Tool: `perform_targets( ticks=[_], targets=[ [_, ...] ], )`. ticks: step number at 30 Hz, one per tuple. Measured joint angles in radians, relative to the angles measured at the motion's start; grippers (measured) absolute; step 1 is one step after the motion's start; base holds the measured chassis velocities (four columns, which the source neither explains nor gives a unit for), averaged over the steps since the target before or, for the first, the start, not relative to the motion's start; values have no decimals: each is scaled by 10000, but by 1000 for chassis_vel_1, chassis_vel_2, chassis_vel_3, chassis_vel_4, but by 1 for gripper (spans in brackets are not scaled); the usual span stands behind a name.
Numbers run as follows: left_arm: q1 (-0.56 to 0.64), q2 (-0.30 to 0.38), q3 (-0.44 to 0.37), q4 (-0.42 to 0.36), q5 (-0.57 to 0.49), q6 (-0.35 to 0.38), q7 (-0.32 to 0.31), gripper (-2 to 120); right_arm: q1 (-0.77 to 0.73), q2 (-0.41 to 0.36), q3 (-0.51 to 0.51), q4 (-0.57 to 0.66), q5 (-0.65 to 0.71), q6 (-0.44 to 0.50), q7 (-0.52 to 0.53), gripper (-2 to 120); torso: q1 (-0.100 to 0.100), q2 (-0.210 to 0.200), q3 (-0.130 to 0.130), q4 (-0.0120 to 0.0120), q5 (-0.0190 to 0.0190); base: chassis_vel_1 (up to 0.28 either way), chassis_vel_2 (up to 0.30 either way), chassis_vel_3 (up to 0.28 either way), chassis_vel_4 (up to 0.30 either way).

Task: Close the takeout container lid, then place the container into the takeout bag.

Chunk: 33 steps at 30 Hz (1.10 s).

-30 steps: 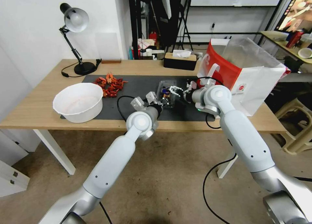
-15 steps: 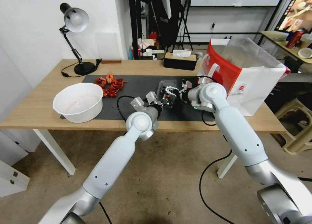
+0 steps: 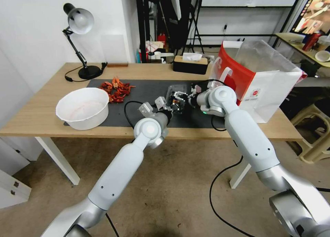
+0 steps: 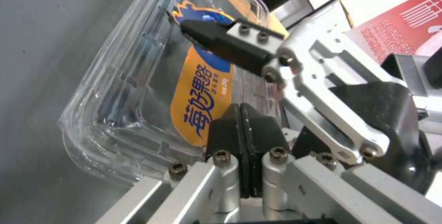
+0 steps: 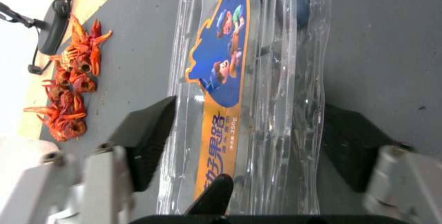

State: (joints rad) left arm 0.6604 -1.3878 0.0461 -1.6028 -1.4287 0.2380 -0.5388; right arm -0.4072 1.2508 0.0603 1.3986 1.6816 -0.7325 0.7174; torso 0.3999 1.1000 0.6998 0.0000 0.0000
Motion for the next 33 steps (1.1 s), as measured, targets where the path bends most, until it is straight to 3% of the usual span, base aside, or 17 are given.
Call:
perform_targets(
  ticks=[5, 7, 11, 14, 18, 27, 33],
  targets=[
    [10, -4, 9, -3, -2, -8, 0, 0, -25, 38, 27, -36, -29, 5, 8, 60, 0, 0, 0, -1, -1, 0, 0, 0, 0],
    [11, 3, 12, -11, -6, -27, 1, 0, -28, 21, 28, -78, -72, 8, 13, 46, 0, 0, 1, 0, 1, 0, 0, 0, 0],
    [11, 27, 14, -18, -22, -37, 0, 0, -18, -22, 27, -103, -46, 8, 36, 37, 1, -1, 1, 2, 2, 0, 0, 0, 0],
    [11, 65, -4, -45, -31, -62, 6, 0, -19, -74, 47, -107, -23, 9, -19, 18, 0, 0, 0, 0, 1, 0, 0, 0, 0],
    [92, 134, -43, -183, -32, -84, 10, 0, -29, -84, 85, -78, -48, 14, -48, 6, 0, 0, 1, 2, 1, 0, 0, 0, 0],
    [650, 603, -453, -1094, 144, -123, 21, 0, -151, -232, 205, 56, 7, 22, -74, 0, 0, 0, 1, -1, 0, 0, 0, 0, 0],
    [1850, 1362, -1101, -2433, 1349, -146, 388, 0, -261, -262, 325, 177, 97, 24, -122, 0, 1, 0, 2, 1, -2, 0, 0, 0, 0]
  ],
)
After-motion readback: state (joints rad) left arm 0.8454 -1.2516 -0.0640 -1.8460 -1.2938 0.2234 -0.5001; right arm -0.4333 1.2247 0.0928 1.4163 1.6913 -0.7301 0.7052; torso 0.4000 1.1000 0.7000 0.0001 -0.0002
